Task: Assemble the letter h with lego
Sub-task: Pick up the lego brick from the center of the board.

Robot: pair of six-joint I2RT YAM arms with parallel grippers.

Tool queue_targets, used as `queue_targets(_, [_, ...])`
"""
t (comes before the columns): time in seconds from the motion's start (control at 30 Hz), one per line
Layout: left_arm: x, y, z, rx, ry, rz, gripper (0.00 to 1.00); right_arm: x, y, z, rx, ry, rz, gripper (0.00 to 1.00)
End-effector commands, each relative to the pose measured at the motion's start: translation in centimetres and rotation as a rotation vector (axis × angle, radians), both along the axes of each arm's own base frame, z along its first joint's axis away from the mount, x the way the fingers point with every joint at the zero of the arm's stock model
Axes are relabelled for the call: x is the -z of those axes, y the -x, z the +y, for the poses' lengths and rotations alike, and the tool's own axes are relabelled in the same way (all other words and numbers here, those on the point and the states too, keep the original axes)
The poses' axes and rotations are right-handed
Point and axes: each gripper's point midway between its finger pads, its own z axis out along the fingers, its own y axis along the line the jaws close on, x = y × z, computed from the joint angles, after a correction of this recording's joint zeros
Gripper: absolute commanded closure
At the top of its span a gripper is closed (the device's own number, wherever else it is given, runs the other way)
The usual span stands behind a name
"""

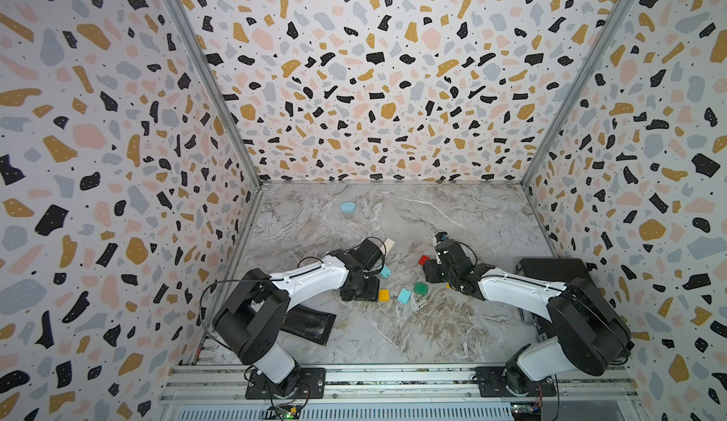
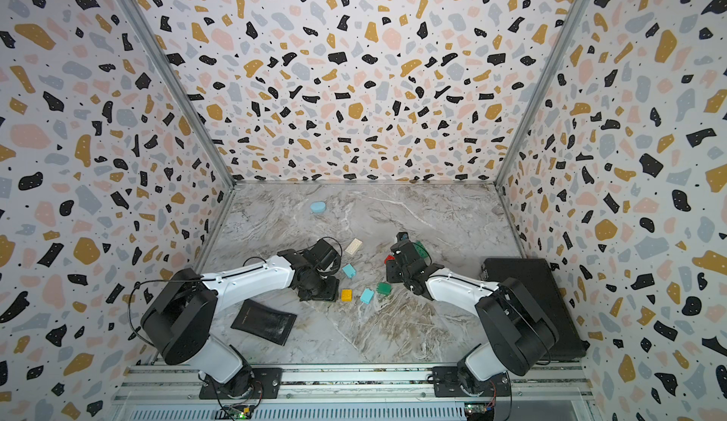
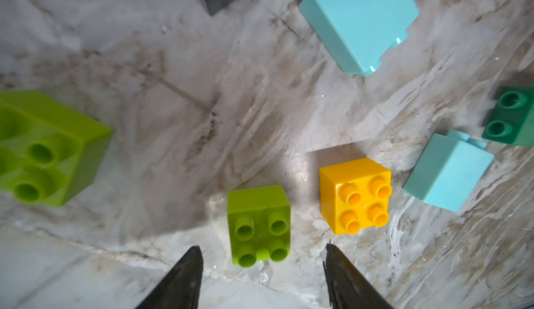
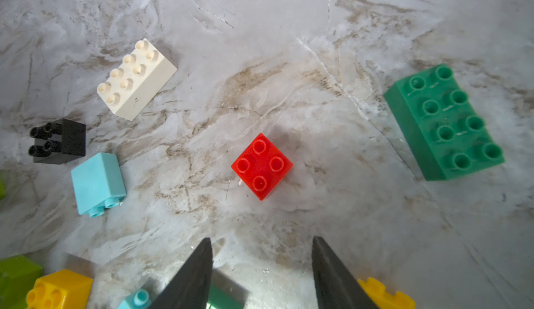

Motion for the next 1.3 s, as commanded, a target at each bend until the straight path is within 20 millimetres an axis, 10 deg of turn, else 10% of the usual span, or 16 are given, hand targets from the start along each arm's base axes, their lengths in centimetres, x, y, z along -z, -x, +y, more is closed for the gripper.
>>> queue_targets(0.0, [-0.6,-0.7,-1.0,0.023,0.025,-0.014,0.36,-1.1,-0.6,0.5,-0.009,-0.003,-0.016,0.43])
queue_targets(0.43, [0.3,-1.4,0.0,0.02,-0.071,-0.006,0.51,-1.0,-0.6,0.5,-0.009,0.003,-0.015,0.43])
queue_targets(0.7, [0.2,-1.4,0.1,0.016,-0.08,0.0,0.78,-1.1,-0.6,0.6,-0.01,0.003,-0.013,0.43])
queue_targets(1.27, [-6.4,-0.6,-4.1,-0.018,0.038,-0.053,0.9,-1.2,-0.7,0.3,0.005,0.006,-0.017,0.43])
